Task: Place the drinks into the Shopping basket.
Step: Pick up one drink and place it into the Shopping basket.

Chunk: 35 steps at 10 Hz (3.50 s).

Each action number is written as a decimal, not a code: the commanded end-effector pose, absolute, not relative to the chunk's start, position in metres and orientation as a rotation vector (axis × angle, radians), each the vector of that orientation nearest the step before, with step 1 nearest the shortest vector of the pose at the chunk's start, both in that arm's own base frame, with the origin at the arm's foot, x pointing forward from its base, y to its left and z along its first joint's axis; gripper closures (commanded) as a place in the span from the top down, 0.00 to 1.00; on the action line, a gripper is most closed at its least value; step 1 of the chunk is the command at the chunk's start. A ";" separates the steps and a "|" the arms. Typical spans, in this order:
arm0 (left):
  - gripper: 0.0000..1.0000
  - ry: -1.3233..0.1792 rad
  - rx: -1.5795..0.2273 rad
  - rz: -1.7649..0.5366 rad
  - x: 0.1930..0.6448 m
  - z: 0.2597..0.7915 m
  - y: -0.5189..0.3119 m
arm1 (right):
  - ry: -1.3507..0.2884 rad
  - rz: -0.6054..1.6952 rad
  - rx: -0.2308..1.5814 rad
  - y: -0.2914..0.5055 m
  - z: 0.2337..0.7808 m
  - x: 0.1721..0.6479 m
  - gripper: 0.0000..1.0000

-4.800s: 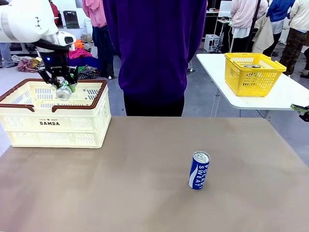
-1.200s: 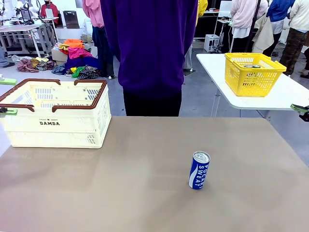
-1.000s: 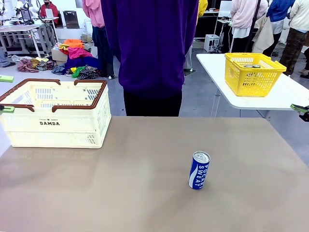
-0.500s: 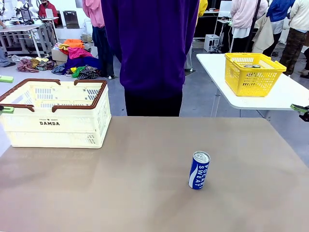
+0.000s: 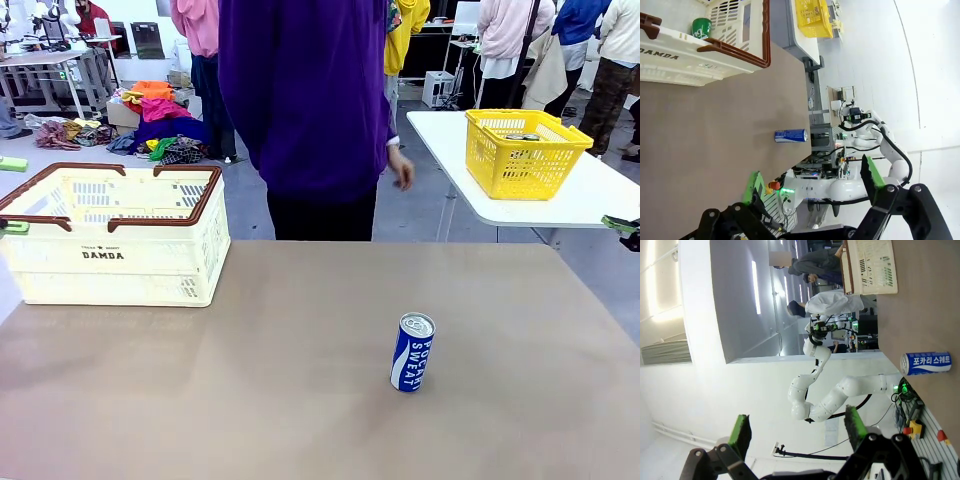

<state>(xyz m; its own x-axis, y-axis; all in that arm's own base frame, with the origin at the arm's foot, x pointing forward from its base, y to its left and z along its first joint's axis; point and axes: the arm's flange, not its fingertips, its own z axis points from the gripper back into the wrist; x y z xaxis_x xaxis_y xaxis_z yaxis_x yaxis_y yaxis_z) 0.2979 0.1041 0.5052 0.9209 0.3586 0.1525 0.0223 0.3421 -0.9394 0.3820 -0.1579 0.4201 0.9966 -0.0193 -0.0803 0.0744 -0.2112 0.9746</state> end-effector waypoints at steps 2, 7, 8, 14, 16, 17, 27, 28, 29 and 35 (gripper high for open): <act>1.00 -0.327 -1.168 0.179 0.301 0.525 0.073 | 0.048 -0.102 1.795 -0.161 0.426 0.382 1.00; 1.00 -0.144 -0.572 -0.005 0.313 0.562 -0.179 | 0.048 -0.102 1.795 -0.161 0.426 0.382 1.00; 1.00 -0.143 -0.556 -0.066 0.310 0.557 -0.208 | 0.048 -0.102 1.795 -0.161 0.426 0.382 1.00; 1.00 -0.149 -0.560 -0.087 0.290 0.554 -0.239 | 0.048 -0.102 1.795 -0.161 0.426 0.382 1.00; 1.00 -0.139 -0.571 -0.110 0.294 0.555 -0.242 | 0.048 -0.102 1.795 -0.161 0.426 0.382 1.00; 1.00 -0.092 -0.489 0.019 0.303 0.553 -0.276 | 0.048 -0.102 1.795 -0.161 0.426 0.382 1.00; 1.00 -0.072 -0.495 -0.479 0.340 0.656 -0.221 | 0.048 -0.102 1.795 -0.161 0.426 0.382 1.00; 1.00 -0.133 -0.563 -0.429 0.323 0.678 -0.155 | 0.048 -0.102 1.795 -0.161 0.426 0.382 1.00; 1.00 -0.210 -0.640 -0.246 0.304 0.687 -0.089 | 0.048 -0.102 1.795 -0.161 0.426 0.382 1.00; 1.00 -0.212 -0.951 0.177 0.231 0.592 0.060 | 0.048 -0.102 1.795 -0.161 0.426 0.382 1.00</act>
<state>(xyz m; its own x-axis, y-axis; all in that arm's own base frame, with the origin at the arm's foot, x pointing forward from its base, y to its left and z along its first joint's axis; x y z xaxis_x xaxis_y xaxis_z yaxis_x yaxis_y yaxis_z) 0.2406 0.0623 0.6092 0.9670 0.2022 0.1549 -0.0042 0.6207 -0.7841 0.3819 -0.1582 0.4200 0.9965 -0.0202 -0.0808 0.0748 -0.2114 0.9745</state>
